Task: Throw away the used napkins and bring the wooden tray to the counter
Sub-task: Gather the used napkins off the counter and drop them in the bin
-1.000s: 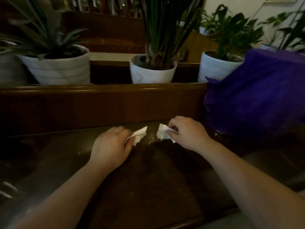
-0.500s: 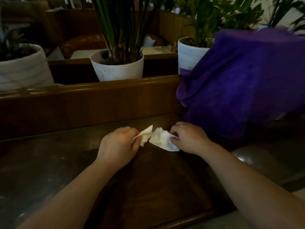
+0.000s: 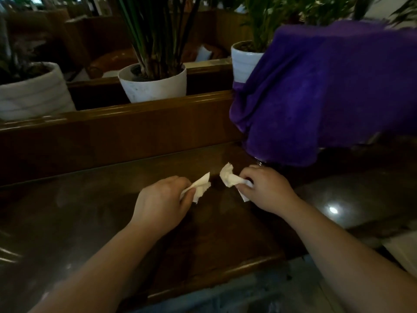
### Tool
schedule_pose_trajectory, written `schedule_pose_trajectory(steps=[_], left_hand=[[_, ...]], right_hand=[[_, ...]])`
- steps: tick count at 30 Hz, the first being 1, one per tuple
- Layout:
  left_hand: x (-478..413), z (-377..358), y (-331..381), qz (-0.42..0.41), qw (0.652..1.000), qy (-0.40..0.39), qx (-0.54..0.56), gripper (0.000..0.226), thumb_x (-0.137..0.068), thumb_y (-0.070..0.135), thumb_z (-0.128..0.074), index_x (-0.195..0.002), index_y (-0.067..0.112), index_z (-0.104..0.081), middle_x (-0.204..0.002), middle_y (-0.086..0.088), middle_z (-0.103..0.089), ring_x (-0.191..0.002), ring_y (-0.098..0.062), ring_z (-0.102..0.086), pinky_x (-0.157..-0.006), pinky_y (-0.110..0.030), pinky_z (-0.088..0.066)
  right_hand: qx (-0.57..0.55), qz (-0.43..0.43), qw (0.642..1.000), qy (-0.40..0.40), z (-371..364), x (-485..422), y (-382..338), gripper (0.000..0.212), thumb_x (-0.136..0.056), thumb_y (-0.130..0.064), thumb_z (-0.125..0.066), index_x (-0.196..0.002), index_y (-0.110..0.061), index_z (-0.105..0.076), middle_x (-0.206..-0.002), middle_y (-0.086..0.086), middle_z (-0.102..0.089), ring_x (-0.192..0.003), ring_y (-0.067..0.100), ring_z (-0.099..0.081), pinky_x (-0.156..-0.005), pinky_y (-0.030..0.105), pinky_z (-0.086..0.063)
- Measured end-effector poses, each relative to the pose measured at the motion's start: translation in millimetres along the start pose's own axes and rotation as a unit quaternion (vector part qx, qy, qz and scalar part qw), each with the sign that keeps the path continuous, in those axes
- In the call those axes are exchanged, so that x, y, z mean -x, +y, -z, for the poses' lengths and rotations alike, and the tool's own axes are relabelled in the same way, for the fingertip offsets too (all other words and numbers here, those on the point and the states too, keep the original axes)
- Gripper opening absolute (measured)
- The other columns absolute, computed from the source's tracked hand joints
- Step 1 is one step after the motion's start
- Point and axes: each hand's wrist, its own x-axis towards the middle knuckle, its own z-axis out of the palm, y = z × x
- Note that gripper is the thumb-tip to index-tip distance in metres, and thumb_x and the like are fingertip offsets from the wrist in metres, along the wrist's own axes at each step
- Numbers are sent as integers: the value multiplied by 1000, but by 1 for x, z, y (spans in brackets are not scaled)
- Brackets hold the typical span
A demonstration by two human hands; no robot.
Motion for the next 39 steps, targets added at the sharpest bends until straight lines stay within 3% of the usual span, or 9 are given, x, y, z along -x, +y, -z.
schedule_pose_trajectory(steps=[10, 15, 20, 22, 25, 27, 32, 36, 39], left_hand=[[67, -24, 71, -133, 985, -45, 99, 21, -90, 41, -45, -90, 28, -62, -74, 12, -59, -58, -2, -52, -44, -27, -46], [100, -65, 121, -189, 971, -70, 126, 24, -92, 39, -46, -87, 24, -63, -73, 7, -61, -58, -12, -54, -44, -29, -41], [130, -121, 161, -209, 957, -148, 135, 18, -90, 37, -53, -84, 24, -63, -76, 1, -67, -64, -21, -60, -46, -25, -31], [140, -151, 172, -201, 952, -192, 130, 19, -90, 34, -55, -81, 20, -64, -75, -1, -68, -65, -23, -62, -48, -26, -31], [156, -208, 183, -196, 943, -229, 141, 31, -89, 37, -48, -77, 16, -65, -71, -6, -68, -64, -27, -63, -52, -31, -44], [164, -248, 186, -176, 936, -266, 150, 33, -91, 37, -44, -77, 14, -63, -70, -7, -66, -62, -28, -62, -52, -36, -47], [192, -375, 191, -65, 929, -340, 129, 24, -93, 32, -51, -84, 12, -62, -72, -10, -65, -69, -27, -62, -58, -29, -33], [233, -475, 181, 58, 912, -387, 124, 23, -92, 28, -54, -90, 7, -62, -89, -19, -69, -84, -34, -63, -68, -33, -41], [261, -542, 175, 104, 904, -396, 121, 18, -92, 21, -53, -91, 5, -61, -92, -20, -68, -84, -34, -63, -68, -34, -42]], right_hand=[[-113, -151, 975, 117, 8, 192, -13, 11, -85, -26, -68, -78, -25, -60, -70, -10, -55, -67, 4, -54, -52, 17, -40], [-112, -247, 957, 101, -7, 288, 5, 18, -85, -23, -69, -73, -28, -56, -61, -8, -51, -61, 3, -52, -49, 15, -34], [-147, -341, 925, 79, -35, 363, 42, 30, -86, -22, -68, -66, -35, -50, -59, -14, -55, -56, -4, -52, -49, 11, -37], [-162, -386, 905, 72, -58, 392, 65, 27, -87, -22, -67, -66, -31, -52, -57, -8, -52, -54, 1, -52, -48, 14, -35], [-187, -448, 873, 43, -105, 427, 109, 21, -88, -28, -64, -70, -24, -54, -63, -1, -55, -56, 10, -53, -52, 27, -38], [-201, -482, 852, 36, -138, 445, 136, 16, -87, -32, -64, -75, -25, -57, -69, -4, -60, -58, 7, -56, -52, 24, -39], [-295, -533, 792, 39, -222, 464, 214, 14, -85, -30, -67, -76, -21, -64, -68, -1, -66, -58, 1, -63, -43, 12, -43], [-357, -568, 741, -20, -296, 472, 272, 14, -87, -26, -67, -84, -13, -68, -82, 13, -72, -74, 21, -71, -65, 36, -58], [-386, -588, 711, -6, -354, 482, 307, 11, -85, -16, -67, -75, -11, -68, -80, 15, -72, -66, 13, -70, -55, 21, -53]])
